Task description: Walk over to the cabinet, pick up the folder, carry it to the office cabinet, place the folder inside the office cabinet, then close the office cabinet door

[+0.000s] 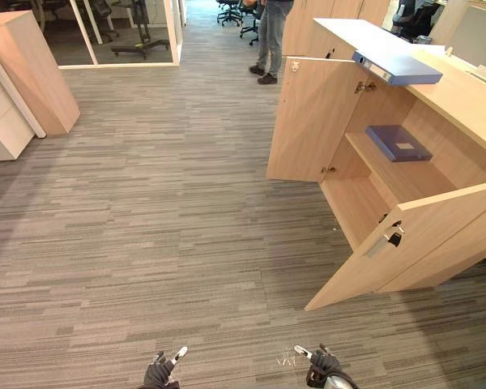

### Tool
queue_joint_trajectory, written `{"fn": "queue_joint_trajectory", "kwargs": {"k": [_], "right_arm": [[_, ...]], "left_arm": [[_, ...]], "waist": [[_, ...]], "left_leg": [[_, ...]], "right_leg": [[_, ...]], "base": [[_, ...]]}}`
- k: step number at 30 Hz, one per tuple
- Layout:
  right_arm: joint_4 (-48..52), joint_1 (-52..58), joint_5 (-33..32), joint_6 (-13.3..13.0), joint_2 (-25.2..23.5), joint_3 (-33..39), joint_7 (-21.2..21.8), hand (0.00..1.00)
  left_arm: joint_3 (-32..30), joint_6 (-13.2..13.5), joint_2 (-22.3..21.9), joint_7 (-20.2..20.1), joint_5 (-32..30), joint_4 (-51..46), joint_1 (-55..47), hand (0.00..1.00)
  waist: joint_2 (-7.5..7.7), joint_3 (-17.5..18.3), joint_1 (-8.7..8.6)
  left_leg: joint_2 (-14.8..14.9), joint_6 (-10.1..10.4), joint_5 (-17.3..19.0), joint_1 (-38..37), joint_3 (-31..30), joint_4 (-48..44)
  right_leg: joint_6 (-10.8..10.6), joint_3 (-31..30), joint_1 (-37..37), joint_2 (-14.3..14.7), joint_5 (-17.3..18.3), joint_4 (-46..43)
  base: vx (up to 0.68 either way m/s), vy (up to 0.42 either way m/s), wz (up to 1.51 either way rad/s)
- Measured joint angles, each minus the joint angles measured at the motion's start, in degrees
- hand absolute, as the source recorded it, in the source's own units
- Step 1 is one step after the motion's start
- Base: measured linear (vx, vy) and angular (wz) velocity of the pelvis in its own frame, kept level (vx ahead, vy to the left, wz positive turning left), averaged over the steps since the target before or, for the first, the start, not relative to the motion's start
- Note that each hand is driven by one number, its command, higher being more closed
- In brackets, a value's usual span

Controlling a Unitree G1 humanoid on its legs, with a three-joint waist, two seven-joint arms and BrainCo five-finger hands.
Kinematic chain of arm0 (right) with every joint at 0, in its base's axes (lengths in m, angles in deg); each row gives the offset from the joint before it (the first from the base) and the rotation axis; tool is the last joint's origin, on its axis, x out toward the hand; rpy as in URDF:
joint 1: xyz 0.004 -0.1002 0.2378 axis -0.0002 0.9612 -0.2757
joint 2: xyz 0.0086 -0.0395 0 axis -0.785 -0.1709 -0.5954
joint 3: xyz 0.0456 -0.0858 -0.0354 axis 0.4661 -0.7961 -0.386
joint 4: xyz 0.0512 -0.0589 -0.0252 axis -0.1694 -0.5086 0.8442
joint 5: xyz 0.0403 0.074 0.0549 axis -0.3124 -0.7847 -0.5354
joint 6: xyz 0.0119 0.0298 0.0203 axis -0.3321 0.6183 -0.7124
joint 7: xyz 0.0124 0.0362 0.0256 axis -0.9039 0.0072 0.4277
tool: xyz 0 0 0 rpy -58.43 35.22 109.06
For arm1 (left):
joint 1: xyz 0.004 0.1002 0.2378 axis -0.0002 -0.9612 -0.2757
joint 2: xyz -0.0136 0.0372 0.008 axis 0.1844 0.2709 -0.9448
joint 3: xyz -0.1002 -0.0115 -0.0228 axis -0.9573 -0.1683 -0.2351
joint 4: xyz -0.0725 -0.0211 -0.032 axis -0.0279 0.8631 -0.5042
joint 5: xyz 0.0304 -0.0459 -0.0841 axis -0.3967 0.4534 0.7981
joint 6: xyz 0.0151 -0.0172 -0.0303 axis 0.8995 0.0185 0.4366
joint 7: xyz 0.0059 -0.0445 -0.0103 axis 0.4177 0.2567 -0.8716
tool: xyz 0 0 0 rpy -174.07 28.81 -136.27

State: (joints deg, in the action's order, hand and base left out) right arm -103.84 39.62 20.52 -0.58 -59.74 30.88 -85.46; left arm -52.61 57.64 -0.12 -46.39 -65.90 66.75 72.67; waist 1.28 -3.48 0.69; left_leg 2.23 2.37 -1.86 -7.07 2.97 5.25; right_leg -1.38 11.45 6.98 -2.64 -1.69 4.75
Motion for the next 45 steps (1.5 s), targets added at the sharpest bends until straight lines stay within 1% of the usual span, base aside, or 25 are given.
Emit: {"fn": "queue_joint_trajectory", "kwargs": {"k": [4,9,11,15,16,19,20,22,23,24,27,28,30,32,33,34,35,36,37,38,40,41,42,44,45], "right_arm": [[0.0,-0.2,0.2,0.1,0.0,0.2,-0.3,0.00],[-0.1,-0.4,0.3,0.3,0.0,0.2,-0.5,0.00],[-0.1,-0.5,0.4,0.3,0.0,0.2,-0.7,0.00],[-0.1,-0.7,0.4,0.5,0.0,0.1,-1.4,0.00],[0.0,-0.6,0.4,0.5,0.0,0.0,-1.6,0.00],[0.8,-0.4,0.9,0.6,0.1,0.1,-2.4,0.00],[2.6,-0.3,1.5,1.0,-0.3,0.0,-2.6,0.00],[4.2,-0.2,1.7,1.0,-0.9,-0.2,-2.6,0.00],[5.4,0.0,2.1,1.0,-1.2,-0.7,-2.6,0.00],[6.0,0.2,2.2,1.0,-1.4,-0.9,-2.7,0.00],[6.3,0.6,2.1,0.9,-1.4,-0.8,-2.8,0.00],[6.6,0.6,1.2,0.8,-1.4,-0.8,-2.9,0.00],[7.0,0.5,0.5,0.6,-1.4,-0.8,-3.0,0.00],[7.0,0.5,-0.1,0.1,-1.4,-0.7,-3.0,0.00],[7.0,0.5,-0.1,-0.1,-1.4,-0.6,-3.0,0.00],[6.8,0.6,0.0,-0.2,-1.4,-0.2,-3.0,0.00],[6.7,0.9,0.0,-0.1,-1.5,0.2,-3.0,0.00],[6.7,1.0,0.1,-0.1,-1.5,0.4,-3.0,0.00],[6.8,0.8,0.3,0.0,-1.7,1.2,-3.0,0.00],[6.6,0.4,0.3,0.2,-1.9,2.1,-3.0,0.00],[6.3,0.0,0.3,0.4,-1.9,2.3,-3.0,0.00],[6.3,0.2,0.3,0.6,-1.9,2.4,-3.0,0.00],[6.3,0.5,0.2,0.6,-1.9,2.3,-2.9,0.00],[6.4,0.7,0.2,0.7,-1.9,2.1,-2.8,0.00],[6.9,0.9,0.2,0.7,-1.8,1.6,-2.4,0.00]], "left_arm": [[-0.1,0.0,0.0,0.5,-0.3,0.0,0.4,0.00],[1.5,0.2,0.3,1.6,-4.3,0.0,1.0,0.00],[3.7,0.5,0.8,1.6,-6.4,-0.1,1.2,0.00],[5.4,1.0,1.1,2.3,-6.9,-1.4,1.1,0.00],[5.8,1.2,1.1,2.7,-6.9,-1.9,0.8,0.00],[6.4,1.3,1.0,3.4,-7.1,-3.7,0.4,0.00],[6.5,1.4,1.0,3.8,-7.4,-4.7,0.2,0.00],[6.5,1.5,1.0,3.8,-7.8,-5.4,0.1,0.00],[6.5,1.5,1.0,3.8,-8.1,-6.1,0.0,0.00],[6.5,1.6,1.2,3.7,-8.6,-6.8,-0.1,0.00],[6.5,1.7,1.2,3.7,-9.1,-6.8,0.3,0.00],[6.5,1.7,1.2,3.7,-9.2,-6.7,0.4,0.00],[6.5,1.7,1.2,3.7,-9.6,-6.7,0.7,0.00],[6.5,1.6,0.7,3.7,-10.1,-6.6,1.6,0.00],[6.5,1.6,0.4,3.7,-10.1,-6.6,1.9,0.00],[6.5,1.6,-0.5,3.7,-10.1,-6.6,2.3,0.00],[6.5,1.6,-1.5,3.6,-10.1,-6.6,2.5,0.00],[6.5,1.6,-2.0,3.6,-10.1,-6.5,2.5,0.00],[6.5,1.6,-2.6,3.6,-10.1,-6.1,2.7,0.00],[6.7,1.5,-3.2,3.6,-10.1,-5.6,2.6,0.00],[7.1,1.2,-4.1,3.4,-10.1,-5.5,3.0,0.00],[7.0,1.1,-5.1,3.3,-10.1,-5.5,3.0,0.00],[7.2,1.1,-5.3,3.0,-10.1,-5.5,2.8,0.00],[6.3,1.1,-5.5,3.0,-10.2,-5.8,2.9,0.00],[4.3,1.1,-5.8,3.1,-10.1,-6.8,2.5,0.00]], "waist": [[-0.19,-0.6,-0.02],[-0.15,-0.7,0.00],[-0.04,-0.8,-0.21],[0.00,-1.0,-0.32],[0.33,-1.4,-0.32],[0.61,-1.9,-0.31],[1.03,-2.4,-0.14],[0.88,-3.0,0.07],[1.24,-3.4,0.07],[1.51,-3.6,0.04],[1.46,-4.0,0.15],[1.37,-4.1,0.05],[1.30,-4.5,0.04],[1.67,-4.8,0.03],[1.74,-5.0,0.00],[2.09,-4.6,-0.07],[2.40,-4.4,-0.20],[2.62,-4.0,-0.34],[1.86,-3.8,-0.51],[1.40,-3.4,-0.82],[1.34,-3.3,-1.63],[1.15,-3.3,-1.88],[0.93,-3.1,-1.92],[0.38,-2.9,-2.47],[-0.48,-2.1,-2.57]], "left_leg": [[0.0,0.0,0.0,0.0,0.0,0.0],[-0.3,-0.1,0.0,0.3,-0.9,0.0],[-1.1,-0.6,-0.4,1.1,-2.6,0.0],[-2.6,-1.4,-1.0,2.1,-6.0,0.0],[-3.1,-1.7,-1.0,2.0,-6.6,0.0],[-5.8,-3.2,-0.6,0.8,-7.3,-0.3],[-8.0,-4.4,-0.7,-0.1,-7.4,-0.3],[-9.8,-4.6,-0.8,-0.8,-7.6,-0.3],[-10.8,-5.6,-0.6,-1.5,-8.7,-0.3],[-11.1,-7.1,-0.5,-2.1,-9.5,-0.3],[-10.9,-8.3,0.4,-2.9,-11.6,-0.4],[-10.1,-9.3,1.9,-3.4,-12.0,-0.9],[-9.2,-9.2,3.0,-3.9,-12.2,-1.6],[-8.3,-8.9,6.4,-4.8,-12.8,-4.0],[-8.1,-8.8,7.4,-5.0,-13.0,-4.5],[-8.1,-8.5,9.6,-5.1,-13.3,-6.1],[-8.0,-8.1,11.6,-5.2,-13.7,-7.6],[-7.7,-7.6,12.6,-5.3,-13.8,-8.1],[-6.4,-6.7,13.9,-5.7,-13.6,-8.5],[-4.6,-5.4,14.6,-6.0,-12.5,-8.8],[-2.9,-4.1,14.5,-6.2,-11.1,-9.7],[-1.9,-2.6,13.4,-7.4,-10.1,-11.7],[-1.8,-2.2,13.1,-7.4,-9.5,-14.6],[-1.9,-1.9,12.8,-5.1,-7.3,-24.5],[-1.0,0.0,11.7,0.7,-3.8,-39.4]], "right_leg": [[0.0,0.0,0.0,0.0,0.0,0.0],[-0.1,0.9,0.0,-0.2,0.1,0.0],[-0.4,2.6,0.0,-0.8,0.3,0.0],[-1.7,6.1,0.1,-2.4,1.2,-1.2],[-2.6,7.0,0.0,-3.3,2.1,-2.6],[-4.7,8.5,-2.2,-8.3,7.9,-13.7],[-5.8,8.4,-5.2,-12.3,10.9,-22.3],[-5.3,8.3,-8.9,-15.8,11.8,-31.5],[-3.8,7.6,-11.7,-17.6,12.0,-37.6],[-3.2,6.2,-13.2,-17.9,12.7,-41.0],[-4.0,3.9,-15.4,-14.8,15.3,-43.3],[-4.0,1.1,-18.0,-10.4,16.0,-42.9],[-3.9,0.8,-19.5,-7.6,16.0,-41.7],[-3.1,1.2,-22.4,-4.2,15.5,-38.0],[-2.3,1.3,-22.6,-3.8,15.0,-36.5],[-0.1,1.5,-22.7,-3.5,13.6,-32.8],[2.4,2.6,-22.7,-3.5,11.1,-30.0],[3.3,3.1,-22.3,-3.3,9.0,-29.7],[4.2,4.3,-22.1,-2.5,8.9,-30.3],[5.2,5.7,-21.6,-1.2,10.2,-30.3],[6.9,7.5,-20.9,-0.1,11.4,-31.7],[7.6,8.8,-18.2,0.4,11.8,-31.6],[7.6,9.5,-16.1,0.6,11.8,-31.2],[7.5,10.6,-13.5,0.9,11.9,-30.1],[7.5,10.3,-9.2,2.5,11.9,-25.5]], "base": [[0.00,0.000,0.00],[0.00,0.001,0.09],[0.00,0.012,0.35],[0.02,0.032,0.50],[0.04,0.068,0.47],[0.07,0.159,0.41],[0.05,0.151,0.12],[0.05,0.195,0.10],[0.05,0.210,0.24],[0.03,0.152,0.27],[0.04,0.055,0.25],[0.06,0.010,0.10],[0.06,-0.008,0.10],[0.15,-0.067,0.17],[0.22,-0.103,0.23],[0.27,-0.113,0.21],[0.32,-0.128,0.19],[0.33,-0.125,0.09],[0.44,-0.166,0.11],[0.66,-0.262,0.14],[0.58,-0.236,0.23],[0.48,-0.188,0.30],[0.57,-0.216,0.30],[0.39,-0.115,0.10],[0.41,-0.103,-0.13]]}}
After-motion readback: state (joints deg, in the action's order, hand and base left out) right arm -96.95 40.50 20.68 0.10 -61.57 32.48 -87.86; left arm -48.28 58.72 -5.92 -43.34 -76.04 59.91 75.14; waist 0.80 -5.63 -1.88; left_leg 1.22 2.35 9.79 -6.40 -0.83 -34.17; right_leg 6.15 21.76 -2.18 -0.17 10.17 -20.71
